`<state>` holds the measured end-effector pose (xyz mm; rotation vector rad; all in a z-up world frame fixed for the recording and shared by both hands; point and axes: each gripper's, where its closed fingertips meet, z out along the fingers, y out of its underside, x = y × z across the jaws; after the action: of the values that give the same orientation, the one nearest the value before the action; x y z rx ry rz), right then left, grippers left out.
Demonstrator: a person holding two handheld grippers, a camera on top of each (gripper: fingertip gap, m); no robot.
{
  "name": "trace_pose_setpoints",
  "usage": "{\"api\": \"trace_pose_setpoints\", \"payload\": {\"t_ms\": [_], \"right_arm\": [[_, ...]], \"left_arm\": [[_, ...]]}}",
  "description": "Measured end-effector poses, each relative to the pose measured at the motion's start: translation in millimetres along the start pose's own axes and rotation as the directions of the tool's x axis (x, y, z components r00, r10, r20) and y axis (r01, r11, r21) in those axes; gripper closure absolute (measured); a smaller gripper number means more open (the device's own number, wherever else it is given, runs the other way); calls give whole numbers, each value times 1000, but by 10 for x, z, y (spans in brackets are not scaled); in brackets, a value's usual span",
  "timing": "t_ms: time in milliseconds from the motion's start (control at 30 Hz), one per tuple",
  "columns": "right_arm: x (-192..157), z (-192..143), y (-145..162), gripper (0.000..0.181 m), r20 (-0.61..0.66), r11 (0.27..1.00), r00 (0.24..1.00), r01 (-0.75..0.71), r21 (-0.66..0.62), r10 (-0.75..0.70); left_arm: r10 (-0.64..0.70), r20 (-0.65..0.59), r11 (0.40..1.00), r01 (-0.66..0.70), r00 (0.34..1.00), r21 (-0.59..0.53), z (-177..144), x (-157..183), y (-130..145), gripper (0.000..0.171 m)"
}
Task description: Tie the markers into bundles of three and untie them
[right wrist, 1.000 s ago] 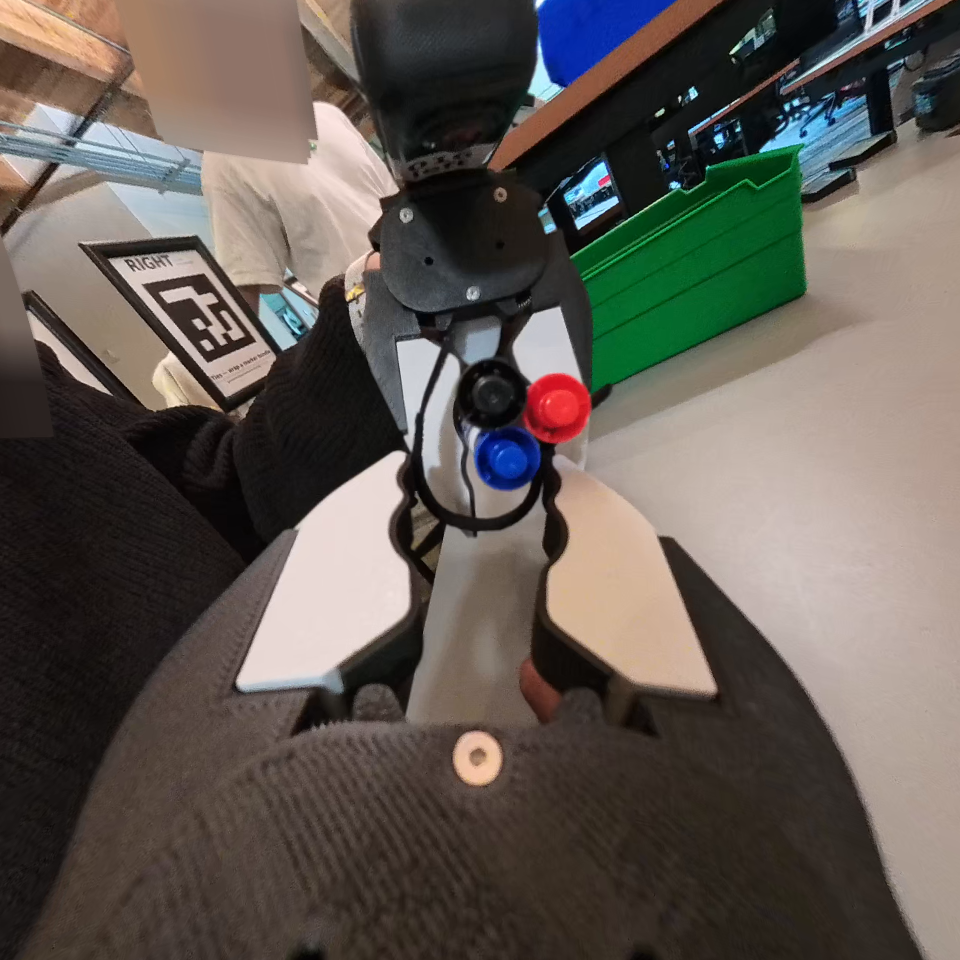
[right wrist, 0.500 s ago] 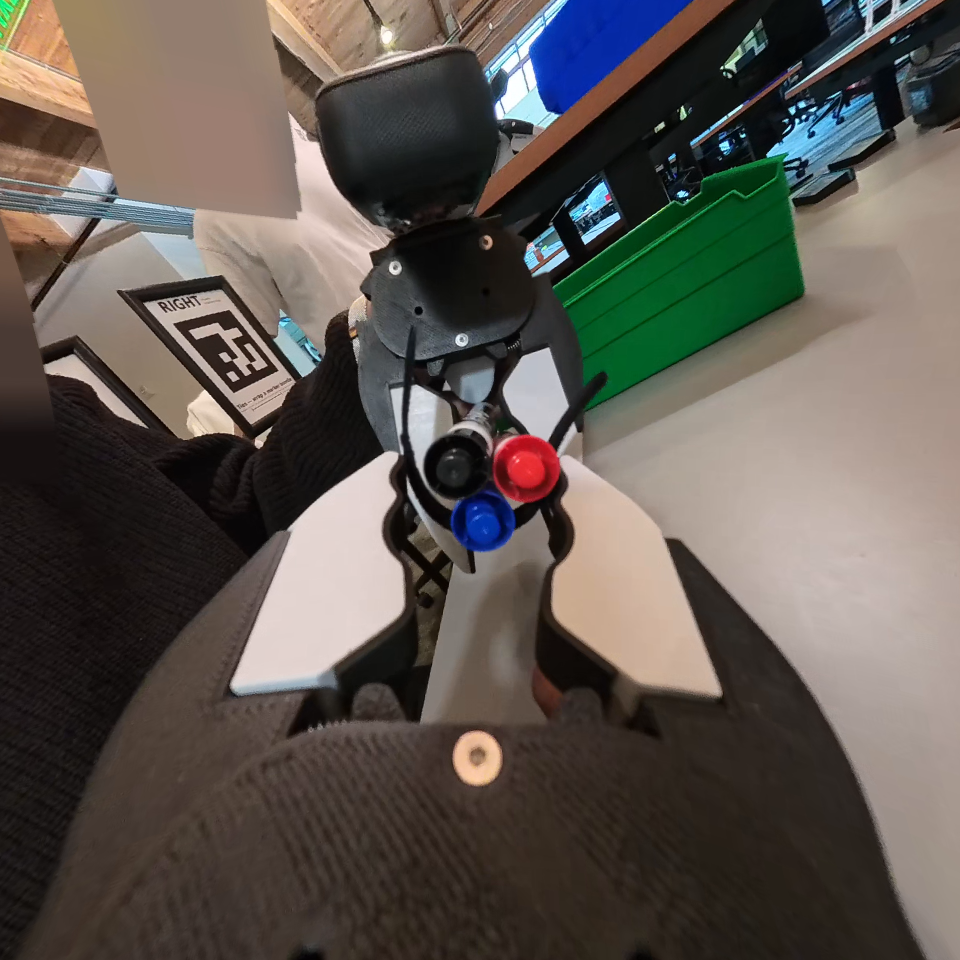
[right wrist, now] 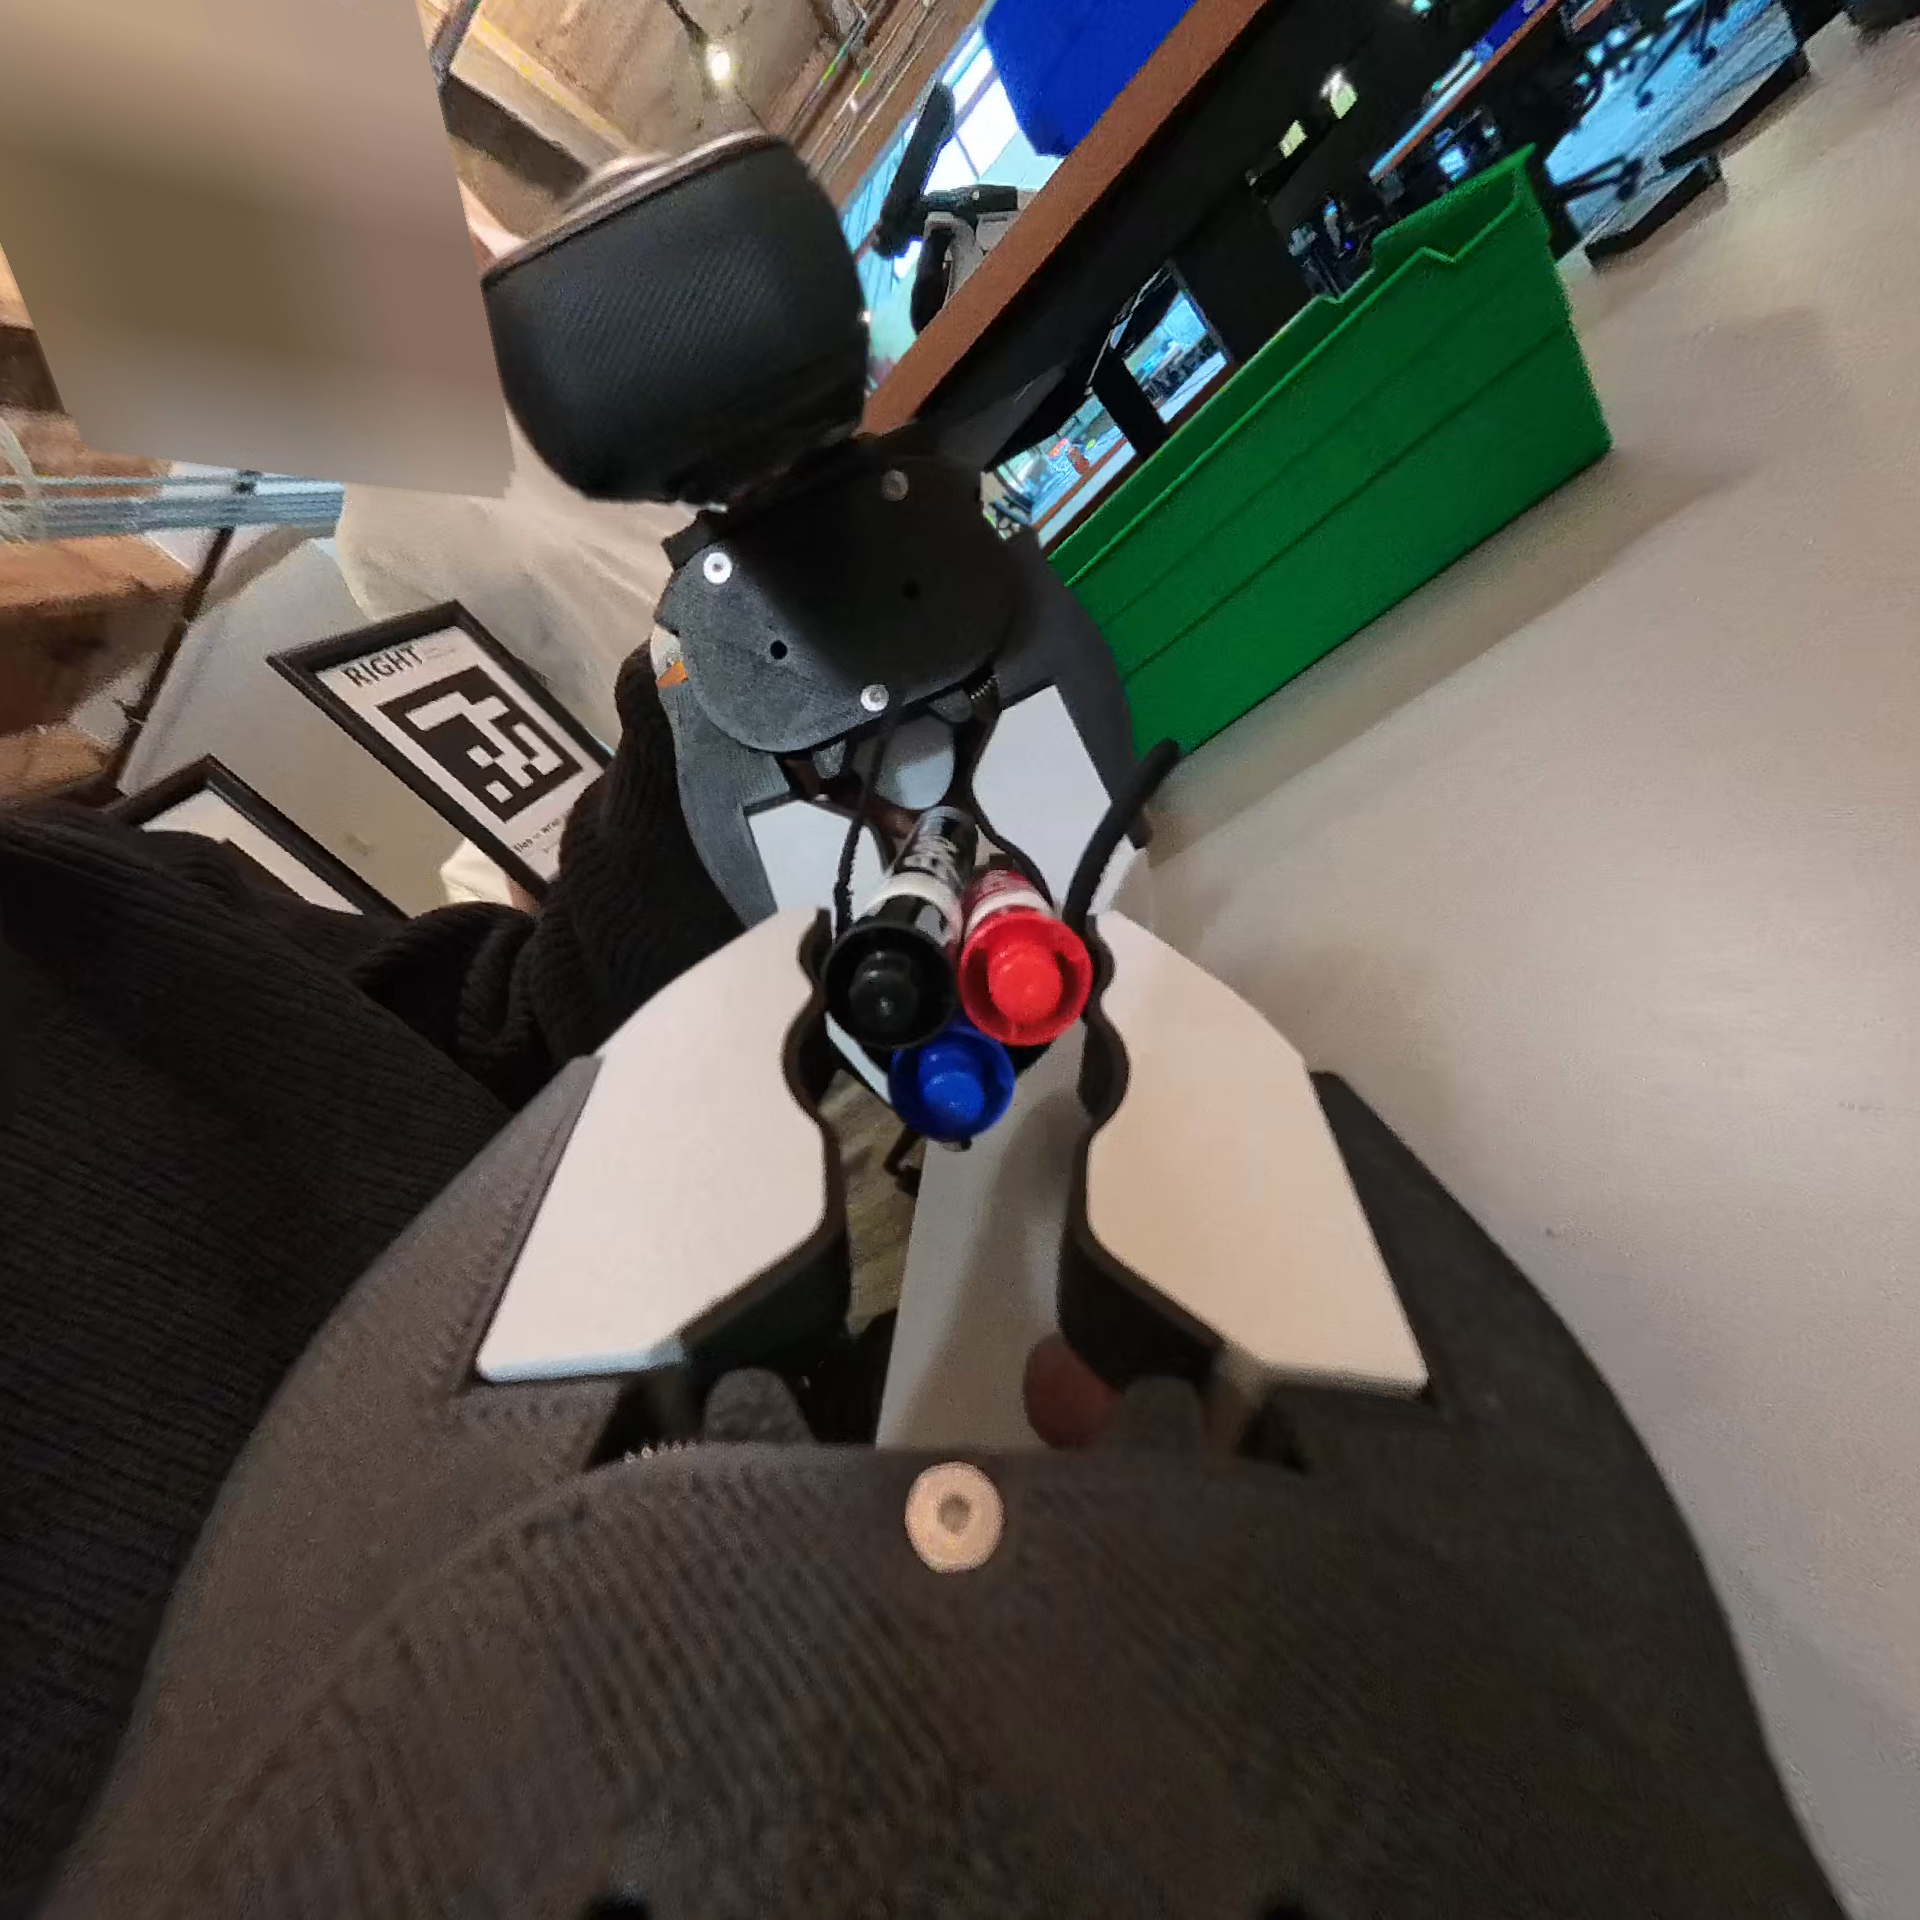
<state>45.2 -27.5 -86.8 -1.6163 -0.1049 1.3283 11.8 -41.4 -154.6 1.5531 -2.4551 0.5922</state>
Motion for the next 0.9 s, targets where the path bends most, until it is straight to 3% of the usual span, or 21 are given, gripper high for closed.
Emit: {"api": "trace_pose_setpoints", "payload": {"t_ms": [300, 433, 600, 733, 900], "right_arm": [[54, -42, 8, 138, -17, 998, 998, -58, -7, 58], [64, -66, 22, 153, -45, 999, 999, -9, -39, 7], [54, -75, 47, 149, -72, 993, 995, 67, -95, -74], [9, -74, 3, 136, -72, 984, 986, 145, -107, -153], [-46, -86, 29, 147, -49, 959, 968, 234, -157, -245]], "left_arm": [[-1, 20, 999, 2, 1000, -53, 79, -4, 15, 126], [14, 16, 998, -13, 1000, -60, 108, 24, -6, 125], [14, 15, 998, -13, 1000, -65, 116, 25, -4, 126], [10, 25, 996, -8, 1000, -88, 140, 5, 25, 126], [20, 10, 995, -19, 1000, -95, 172, 39, 4, 126]]}}
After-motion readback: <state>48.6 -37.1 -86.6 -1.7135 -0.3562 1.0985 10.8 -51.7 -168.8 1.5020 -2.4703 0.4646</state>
